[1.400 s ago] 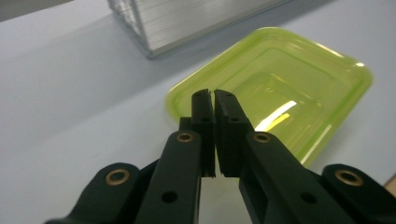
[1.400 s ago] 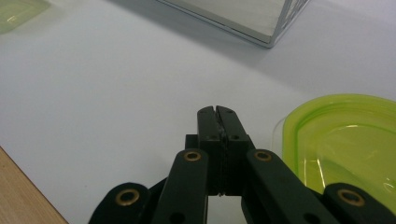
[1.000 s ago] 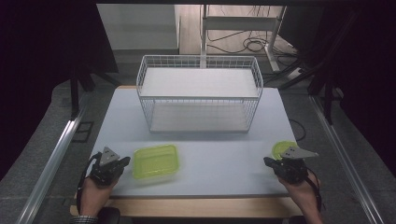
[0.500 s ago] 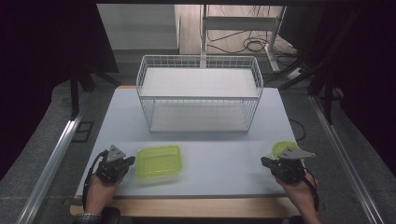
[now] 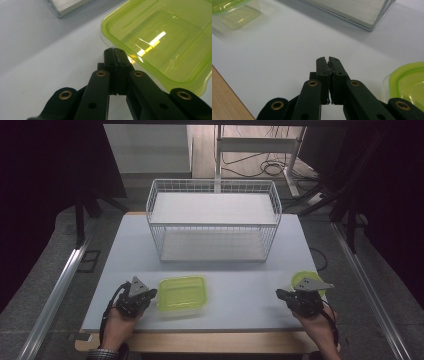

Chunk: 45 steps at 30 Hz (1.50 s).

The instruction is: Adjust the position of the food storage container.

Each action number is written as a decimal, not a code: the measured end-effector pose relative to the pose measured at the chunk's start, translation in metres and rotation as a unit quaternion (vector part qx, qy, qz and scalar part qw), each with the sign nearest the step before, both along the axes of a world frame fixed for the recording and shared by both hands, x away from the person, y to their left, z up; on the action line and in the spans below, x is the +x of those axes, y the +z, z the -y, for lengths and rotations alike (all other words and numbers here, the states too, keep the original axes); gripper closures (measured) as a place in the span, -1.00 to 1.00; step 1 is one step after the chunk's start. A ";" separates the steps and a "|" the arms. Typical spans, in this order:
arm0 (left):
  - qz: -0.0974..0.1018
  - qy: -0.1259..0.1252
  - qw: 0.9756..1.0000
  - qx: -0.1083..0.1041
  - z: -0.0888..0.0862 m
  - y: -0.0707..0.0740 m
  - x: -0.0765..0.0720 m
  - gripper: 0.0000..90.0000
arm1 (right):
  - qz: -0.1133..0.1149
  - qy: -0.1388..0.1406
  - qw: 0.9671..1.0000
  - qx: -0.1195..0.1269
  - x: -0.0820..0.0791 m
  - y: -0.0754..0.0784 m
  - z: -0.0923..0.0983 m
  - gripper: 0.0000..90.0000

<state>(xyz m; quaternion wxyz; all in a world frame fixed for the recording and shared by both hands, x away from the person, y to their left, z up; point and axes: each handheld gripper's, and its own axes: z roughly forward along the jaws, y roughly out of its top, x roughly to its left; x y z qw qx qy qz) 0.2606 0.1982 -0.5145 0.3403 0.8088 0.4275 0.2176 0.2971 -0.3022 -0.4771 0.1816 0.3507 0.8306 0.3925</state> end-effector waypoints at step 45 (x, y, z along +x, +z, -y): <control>0.001 -0.111 0.994 -0.010 0.078 0.003 -0.001 1.00 | -0.019 0.061 0.998 -0.002 0.000 -0.012 -0.051 0.85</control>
